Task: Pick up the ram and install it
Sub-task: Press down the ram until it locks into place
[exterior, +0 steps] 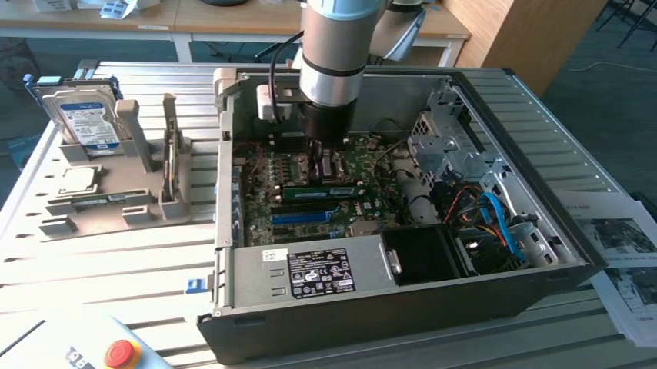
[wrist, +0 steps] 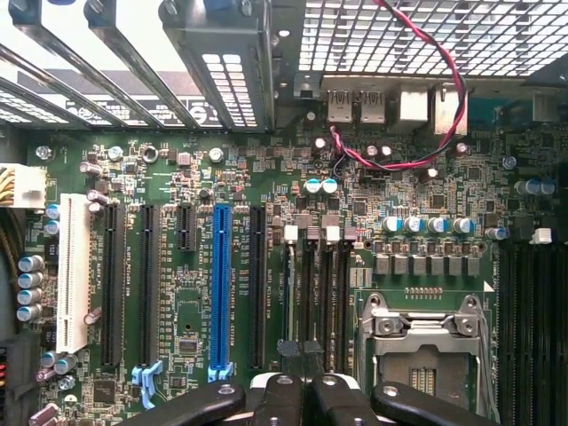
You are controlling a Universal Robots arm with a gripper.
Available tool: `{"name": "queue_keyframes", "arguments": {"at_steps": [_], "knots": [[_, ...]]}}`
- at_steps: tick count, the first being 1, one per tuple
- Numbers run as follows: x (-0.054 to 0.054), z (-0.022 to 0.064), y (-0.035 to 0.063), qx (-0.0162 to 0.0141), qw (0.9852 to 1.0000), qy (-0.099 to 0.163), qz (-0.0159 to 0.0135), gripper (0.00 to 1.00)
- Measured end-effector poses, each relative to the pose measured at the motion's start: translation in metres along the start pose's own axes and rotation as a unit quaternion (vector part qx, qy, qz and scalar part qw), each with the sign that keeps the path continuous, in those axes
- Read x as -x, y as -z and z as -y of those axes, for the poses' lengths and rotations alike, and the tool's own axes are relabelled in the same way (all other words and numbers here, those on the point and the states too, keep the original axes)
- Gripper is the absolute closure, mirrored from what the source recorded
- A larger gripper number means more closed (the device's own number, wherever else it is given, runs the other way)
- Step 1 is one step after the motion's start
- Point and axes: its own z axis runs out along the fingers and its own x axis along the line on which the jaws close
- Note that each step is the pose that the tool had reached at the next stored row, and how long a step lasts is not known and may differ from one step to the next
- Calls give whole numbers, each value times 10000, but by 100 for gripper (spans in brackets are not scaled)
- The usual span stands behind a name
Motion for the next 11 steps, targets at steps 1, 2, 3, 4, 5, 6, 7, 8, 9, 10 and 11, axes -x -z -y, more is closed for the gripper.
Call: {"name": "queue_keyframes", "arguments": {"at_steps": [1,2,3,4,5,6,7,8,9,10,11], "knots": [[0,0,0,0,10000,0,0,90],[0,0,0,0,10000,0,0,90],[0,1,0,0,10000,1,0,90],[-1,1,-3,0,10000,1,0,90],[-1,1,-6,-1,10000,1,0,90],[-1,1,-9,-1,10000,1,0,90],[-1,1,-12,-2,10000,2,0,90],[0,0,-16,-3,10000,1,0,90],[-1,-1,-19,-4,10000,1,0,90],[-1,-1,-21,-4,10000,1,-1,90],[-1,-1,-22,-5,10000,1,-1,90]]}}
